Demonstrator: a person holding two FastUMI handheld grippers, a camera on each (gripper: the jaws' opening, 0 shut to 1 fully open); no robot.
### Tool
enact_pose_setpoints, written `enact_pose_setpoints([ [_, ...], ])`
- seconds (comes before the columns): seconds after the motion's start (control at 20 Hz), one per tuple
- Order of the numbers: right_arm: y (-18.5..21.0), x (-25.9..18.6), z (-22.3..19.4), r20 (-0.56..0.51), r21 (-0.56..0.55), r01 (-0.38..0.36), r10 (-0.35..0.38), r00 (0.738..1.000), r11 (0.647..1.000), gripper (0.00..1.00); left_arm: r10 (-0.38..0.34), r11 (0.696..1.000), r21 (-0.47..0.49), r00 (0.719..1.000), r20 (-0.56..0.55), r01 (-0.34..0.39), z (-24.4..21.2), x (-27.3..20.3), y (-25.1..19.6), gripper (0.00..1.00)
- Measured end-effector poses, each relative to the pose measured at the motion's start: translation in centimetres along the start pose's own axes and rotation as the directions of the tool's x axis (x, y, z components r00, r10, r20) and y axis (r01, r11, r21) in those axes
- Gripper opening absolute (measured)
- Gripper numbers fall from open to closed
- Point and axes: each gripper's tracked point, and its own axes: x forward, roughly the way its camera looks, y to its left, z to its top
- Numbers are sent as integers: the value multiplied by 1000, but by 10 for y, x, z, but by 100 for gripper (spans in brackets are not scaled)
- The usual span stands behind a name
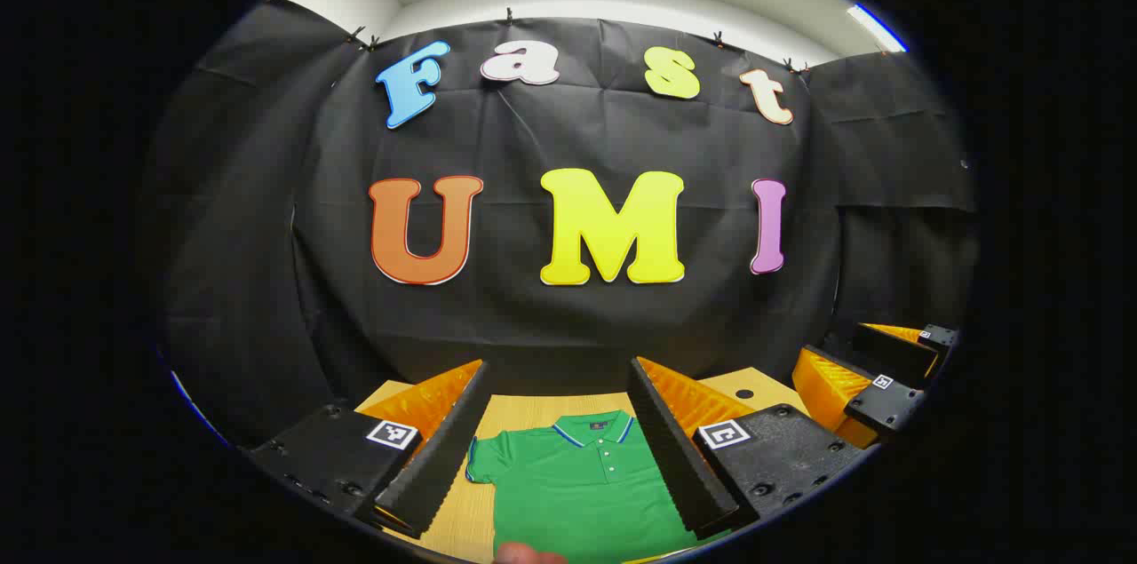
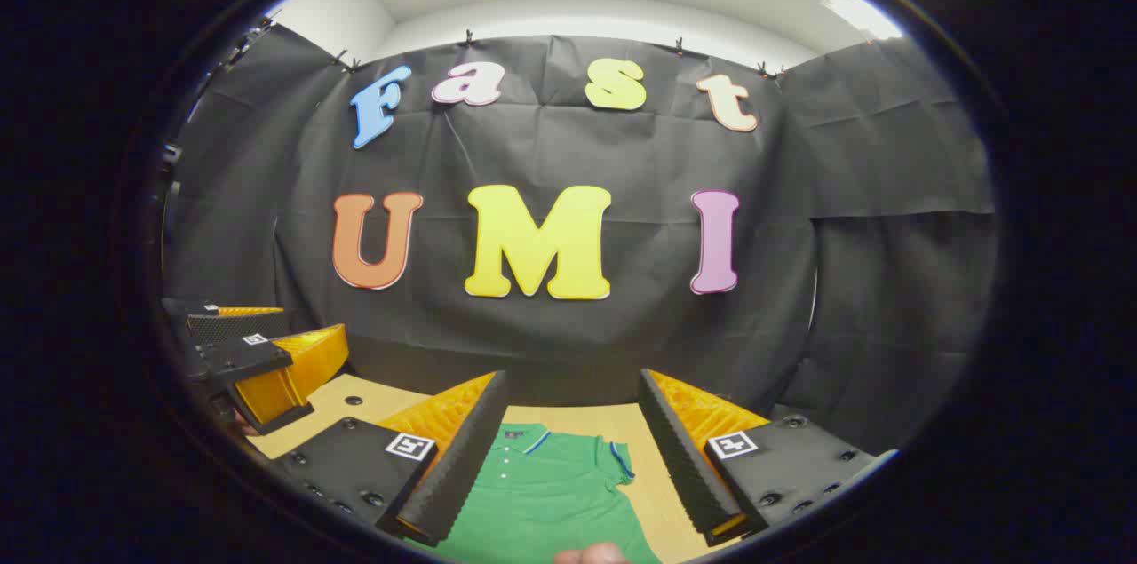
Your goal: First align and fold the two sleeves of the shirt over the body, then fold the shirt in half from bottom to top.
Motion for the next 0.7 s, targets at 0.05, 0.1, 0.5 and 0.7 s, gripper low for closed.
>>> enact_pose_setpoints([
  [0.05,0,0,1,4,-9,-3,3,1000,1000,94,2,1000,-3,1000,0,-2,-1,-1,0,99],
  [0.1,0,-1,2,8,-13,-7,7,1000,1000,94,6,1000,-5,1000,-2,-6,-1,-1,1,99],
  [0.5,-12,1,-2,7,-23,-4,4,1000,1000,95,25,1000,-15,1000,3,-25,-3,0,1,99],
  [0.7,-18,4,-1,1,-18,-3,3,1000,1000,94,33,999,-10,999,16,-33,-1,-2,1,99],
])
